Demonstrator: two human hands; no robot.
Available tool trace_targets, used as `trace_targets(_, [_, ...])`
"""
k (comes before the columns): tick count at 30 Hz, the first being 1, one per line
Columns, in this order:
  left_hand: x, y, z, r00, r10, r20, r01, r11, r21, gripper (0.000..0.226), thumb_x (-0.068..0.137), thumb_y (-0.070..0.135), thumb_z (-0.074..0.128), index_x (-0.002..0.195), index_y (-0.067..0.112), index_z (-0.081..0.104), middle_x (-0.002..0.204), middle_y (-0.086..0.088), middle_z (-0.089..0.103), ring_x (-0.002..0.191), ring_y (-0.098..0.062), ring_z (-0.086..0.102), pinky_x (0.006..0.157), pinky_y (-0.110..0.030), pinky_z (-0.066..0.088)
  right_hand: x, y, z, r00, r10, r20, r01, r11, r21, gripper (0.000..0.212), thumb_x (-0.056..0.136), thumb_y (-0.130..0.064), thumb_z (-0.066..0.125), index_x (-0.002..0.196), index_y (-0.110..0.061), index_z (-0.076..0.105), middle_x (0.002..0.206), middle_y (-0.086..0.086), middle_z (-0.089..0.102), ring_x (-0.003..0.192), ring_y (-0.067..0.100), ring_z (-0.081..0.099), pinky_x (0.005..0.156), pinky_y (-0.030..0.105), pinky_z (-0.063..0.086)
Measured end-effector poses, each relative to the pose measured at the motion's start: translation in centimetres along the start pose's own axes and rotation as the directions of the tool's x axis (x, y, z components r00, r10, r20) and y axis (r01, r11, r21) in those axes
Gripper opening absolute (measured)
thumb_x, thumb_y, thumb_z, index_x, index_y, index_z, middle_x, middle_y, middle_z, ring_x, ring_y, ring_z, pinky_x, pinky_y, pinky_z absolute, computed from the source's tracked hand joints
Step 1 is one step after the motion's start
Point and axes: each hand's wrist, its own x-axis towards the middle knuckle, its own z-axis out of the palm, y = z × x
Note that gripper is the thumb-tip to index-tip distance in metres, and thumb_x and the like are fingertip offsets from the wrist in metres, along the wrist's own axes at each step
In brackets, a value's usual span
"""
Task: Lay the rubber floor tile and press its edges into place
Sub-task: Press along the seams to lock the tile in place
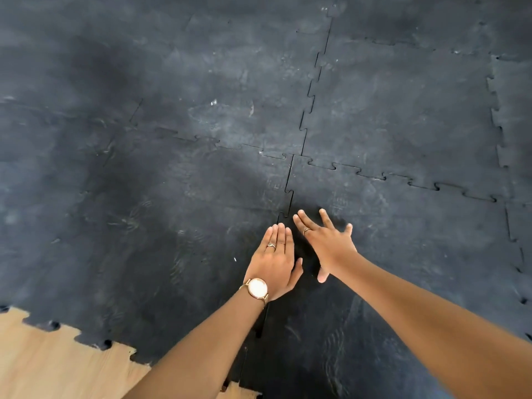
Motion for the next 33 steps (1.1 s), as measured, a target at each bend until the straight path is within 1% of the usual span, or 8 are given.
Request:
trace_targets(5, [-1.7,1.7,-0.3,0.990,-0.138,0.023,0.139,0.987,-0.079,0.065,0.100,0.042,0.016,0.150,0.001,0.008,0.158,-0.017,0.011,0.147,-0.027,0.006,0.120,-0.041,0.006,-0.8,-0.4,-0.6,1.000,0.027,0.004,-0.028,0.994,0.102,0.142,0.061,-0.020,0.091,0.151,-0.031,-0.018,0.158,-0.019,-0.024,0.148,0.028,-0.018,0.105,0.074,0.021])
trace_targets(11, [-8.3,6.2,1.2,0.958,-0.288,0.007,0.285,0.943,-0.174,0.068,0.097,0.045,0.027,0.147,-0.001,0.023,0.156,-0.019,0.018,0.145,-0.030,0.015,0.117,-0.046,0.016,-1.9,-1.5,0.4,0.998,0.027,-0.056,-0.024,0.998,0.055,0.127,0.068,-0.007,0.085,0.154,-0.022,-0.008,0.162,-0.013,-0.011,0.149,0.031,-0.009,0.108,0.070,0.017])
trace_targets(16, [-9.9,7.7,0.2,0.926,-0.372,0.060,0.377,0.910,-0.172,0.069,0.098,0.045,0.031,0.148,-0.001,0.017,0.156,-0.019,0.013,0.145,-0.030,0.010,0.118,-0.044,0.011,-3.5,-1.4,1.8,0.970,-0.242,-0.024,0.237,0.964,-0.121,0.100,0.084,0.011,0.062,0.155,-0.022,0.000,0.162,-0.012,-0.007,0.150,0.030,-0.004,0.113,0.060,0.025])
trace_targets(19, [-10.2,8.3,-0.2,0.909,-0.397,0.127,0.413,0.899,-0.147,0.073,0.098,0.047,0.032,0.148,-0.002,0.010,0.156,-0.021,0.009,0.145,-0.032,0.006,0.118,-0.043,0.006,-3.7,-1.0,0.9,0.957,-0.280,0.071,0.286,0.953,-0.102,0.103,0.086,0.000,0.067,0.154,-0.024,-0.006,0.161,-0.015,-0.014,0.150,0.030,-0.006,0.111,0.062,0.028])
trace_targets(24, [-8.7,7.8,-0.6,0.886,-0.373,0.275,0.400,0.916,-0.046,0.092,0.091,0.060,0.038,0.147,-0.006,0.007,0.156,-0.026,0.010,0.145,-0.036,0.007,0.117,-0.042,-0.002,-3.5,-1.7,0.6,0.960,-0.231,0.160,0.247,0.966,-0.083,0.136,0.062,-0.032,0.089,0.153,-0.024,-0.012,0.159,-0.017,-0.020,0.148,0.028,-0.015,0.106,0.070,0.027])
trace_targets(28, [-8.0,6.3,-0.4,0.902,-0.330,0.278,0.340,0.940,0.014,0.099,0.078,0.070,0.044,0.142,-0.004,0.031,0.148,-0.027,0.031,0.139,-0.034,0.031,0.117,-0.039,0.016,-3.6,-2.6,2.0,0.978,-0.158,0.133,0.178,0.973,-0.149,0.145,0.059,-0.033,0.091,0.151,-0.023,-0.021,0.157,-0.015,-0.028,0.147,0.034,-0.017,0.104,0.074,0.023])
trace_targets(31, [-8.4,5.8,-0.8,0.921,-0.279,0.273,0.269,0.960,0.077,0.096,0.060,0.083,0.054,0.113,0.004,0.068,0.118,-0.020,0.066,0.108,-0.026,0.065,0.100,-0.033,0.047,-3.7,-3.1,2.3,0.986,-0.121,0.119,0.138,0.979,-0.153,0.147,0.058,-0.035,0.091,0.150,-0.022,-0.023,0.156,-0.014,-0.030,0.146,0.039,-0.016,0.104,0.075,0.020])
trace_targets(33, [-8.7,6.1,-1.0,0.939,-0.274,0.208,0.263,0.961,0.079,0.093,0.059,0.083,0.055,0.109,0.006,0.071,0.113,-0.018,0.069,0.104,-0.025,0.067,0.096,-0.033,0.050,-3.9,-3.1,2.4,0.989,-0.107,0.105,0.122,0.982,-0.143,0.147,0.059,-0.033,0.091,0.149,-0.023,-0.024,0.156,-0.015,-0.031,0.146,0.039,-0.016,0.104,0.074,0.020])
